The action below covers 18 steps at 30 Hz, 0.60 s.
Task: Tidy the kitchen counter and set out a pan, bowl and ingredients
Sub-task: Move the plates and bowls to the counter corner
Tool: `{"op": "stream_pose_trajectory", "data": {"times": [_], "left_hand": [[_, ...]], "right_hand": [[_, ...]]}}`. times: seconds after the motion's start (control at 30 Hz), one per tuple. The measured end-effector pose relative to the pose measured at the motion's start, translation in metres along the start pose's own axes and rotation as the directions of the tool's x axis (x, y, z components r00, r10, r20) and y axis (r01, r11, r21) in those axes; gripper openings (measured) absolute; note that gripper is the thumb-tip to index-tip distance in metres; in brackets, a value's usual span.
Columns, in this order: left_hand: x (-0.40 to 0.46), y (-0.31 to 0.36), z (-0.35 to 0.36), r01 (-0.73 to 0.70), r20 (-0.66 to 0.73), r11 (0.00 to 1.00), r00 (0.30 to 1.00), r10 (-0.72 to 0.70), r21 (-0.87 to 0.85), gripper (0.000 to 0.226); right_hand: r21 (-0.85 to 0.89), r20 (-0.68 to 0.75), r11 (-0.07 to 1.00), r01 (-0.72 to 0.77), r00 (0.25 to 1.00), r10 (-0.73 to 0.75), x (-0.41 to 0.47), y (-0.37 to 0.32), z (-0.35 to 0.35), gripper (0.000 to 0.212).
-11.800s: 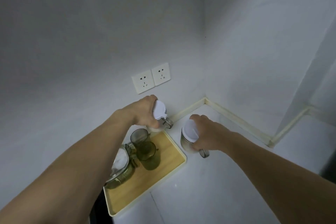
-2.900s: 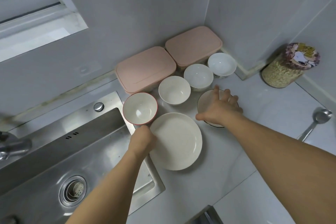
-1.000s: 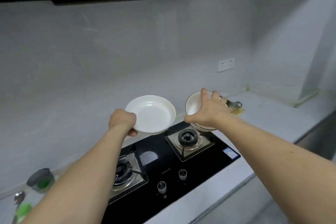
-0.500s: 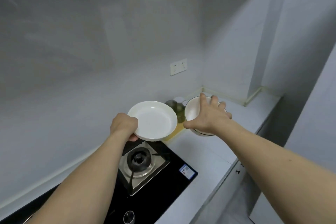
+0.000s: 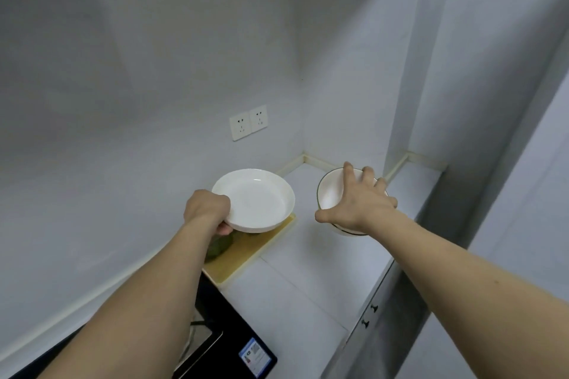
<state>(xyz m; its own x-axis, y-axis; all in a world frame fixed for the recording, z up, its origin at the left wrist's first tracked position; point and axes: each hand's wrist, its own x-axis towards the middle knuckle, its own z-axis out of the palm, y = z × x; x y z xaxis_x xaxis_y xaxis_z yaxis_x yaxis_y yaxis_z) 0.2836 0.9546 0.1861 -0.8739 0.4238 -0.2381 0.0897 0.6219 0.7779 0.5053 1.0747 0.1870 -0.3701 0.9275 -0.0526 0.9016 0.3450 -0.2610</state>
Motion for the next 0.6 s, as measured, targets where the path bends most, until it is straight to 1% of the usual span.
{"op": "stream_pose_trajectory", "data": {"times": [0.13,0.2,0.23,0.33,0.47,0.6], "left_hand": [[-0.004,0.032,0.049,0.019,-0.016,0.999,1.0,-0.019,-0.035,0.006],[-0.005,0.038,0.06,0.043,-0.002,0.995,0.999,-0.044,-0.092,0.006],[-0.006,0.056,0.091,0.063,0.003,0.988,0.998,-0.064,-0.141,0.006],[-0.009,0.062,0.11,0.096,0.024,0.974,0.995,-0.093,-0.206,0.007],[0.0,0.067,0.152,0.12,0.042,0.962,0.993,-0.114,-0.246,0.026],[0.024,0.076,0.184,0.174,0.061,0.944,0.985,-0.163,-0.28,0.029]], "right_hand": [[-0.009,-0.004,1.0,0.018,1.0,-0.018,0.034,0.046,-0.016,0.126],[-0.022,-0.004,0.999,0.037,0.999,-0.037,0.044,0.056,-0.02,0.126],[-0.027,-0.011,0.998,0.057,0.998,-0.057,0.065,0.083,-0.031,0.126],[-0.04,-0.017,0.995,0.092,0.996,-0.093,0.082,0.096,-0.037,0.126],[-0.054,0.022,0.991,0.125,0.992,-0.124,0.114,0.118,-0.032,0.126],[-0.058,0.046,0.989,0.137,0.99,-0.135,0.15,0.125,-0.018,0.127]]}}
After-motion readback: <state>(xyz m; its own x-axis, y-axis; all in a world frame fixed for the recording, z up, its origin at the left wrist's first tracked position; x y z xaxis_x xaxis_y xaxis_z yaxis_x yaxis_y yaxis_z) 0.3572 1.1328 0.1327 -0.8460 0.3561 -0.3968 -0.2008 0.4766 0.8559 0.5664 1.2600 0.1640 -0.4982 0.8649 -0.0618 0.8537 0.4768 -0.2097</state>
